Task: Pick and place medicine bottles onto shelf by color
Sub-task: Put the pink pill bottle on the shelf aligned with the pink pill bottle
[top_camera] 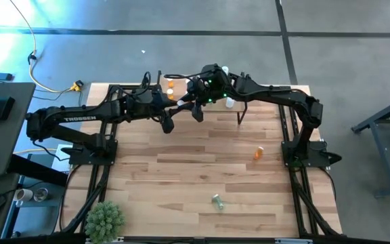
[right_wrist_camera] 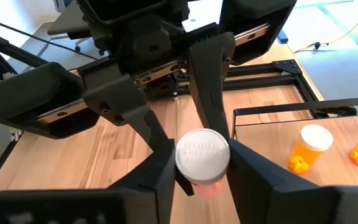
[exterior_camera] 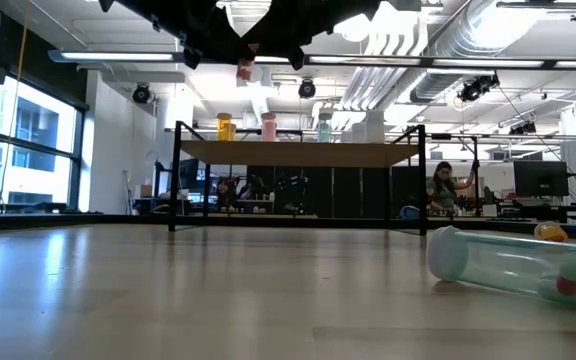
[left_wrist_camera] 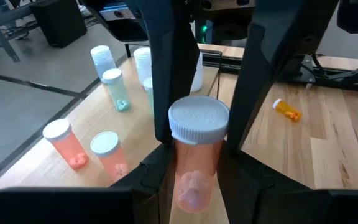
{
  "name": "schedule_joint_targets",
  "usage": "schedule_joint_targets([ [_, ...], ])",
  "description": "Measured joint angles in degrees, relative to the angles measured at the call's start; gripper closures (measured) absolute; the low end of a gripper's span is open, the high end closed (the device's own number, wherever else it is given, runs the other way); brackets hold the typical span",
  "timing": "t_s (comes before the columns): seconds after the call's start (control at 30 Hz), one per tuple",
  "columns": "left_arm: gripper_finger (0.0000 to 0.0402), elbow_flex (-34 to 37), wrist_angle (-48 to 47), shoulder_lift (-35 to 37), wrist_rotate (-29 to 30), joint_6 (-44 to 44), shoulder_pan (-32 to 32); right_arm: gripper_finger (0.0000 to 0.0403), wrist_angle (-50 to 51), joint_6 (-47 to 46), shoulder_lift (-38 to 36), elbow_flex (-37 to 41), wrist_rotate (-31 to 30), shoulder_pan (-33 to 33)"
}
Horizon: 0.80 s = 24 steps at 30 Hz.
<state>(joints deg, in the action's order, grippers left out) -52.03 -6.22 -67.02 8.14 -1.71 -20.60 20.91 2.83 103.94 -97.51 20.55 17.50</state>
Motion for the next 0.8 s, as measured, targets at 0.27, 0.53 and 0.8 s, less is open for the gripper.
schedule_joint_targets([
  [0.27,0.0307,0.00,-0.02,0.00,0.02,-0.01,0.00,0.0303,0.11,-0.35,0.00,0.00,-0.44,-0.04],
  [0.53,0.0301,0.00,-0.11,0.00,-0.41,0.19,0.00,0.0303,0.24,-1.53,-0.08,0.00,-0.56,-0.04],
  [0.8,0.0236,-0.03,-0.38,0.13,-0.53,3.51,0.00,0.0303,0.51,-3.06,-0.11,0.02,-0.72,0.46],
])
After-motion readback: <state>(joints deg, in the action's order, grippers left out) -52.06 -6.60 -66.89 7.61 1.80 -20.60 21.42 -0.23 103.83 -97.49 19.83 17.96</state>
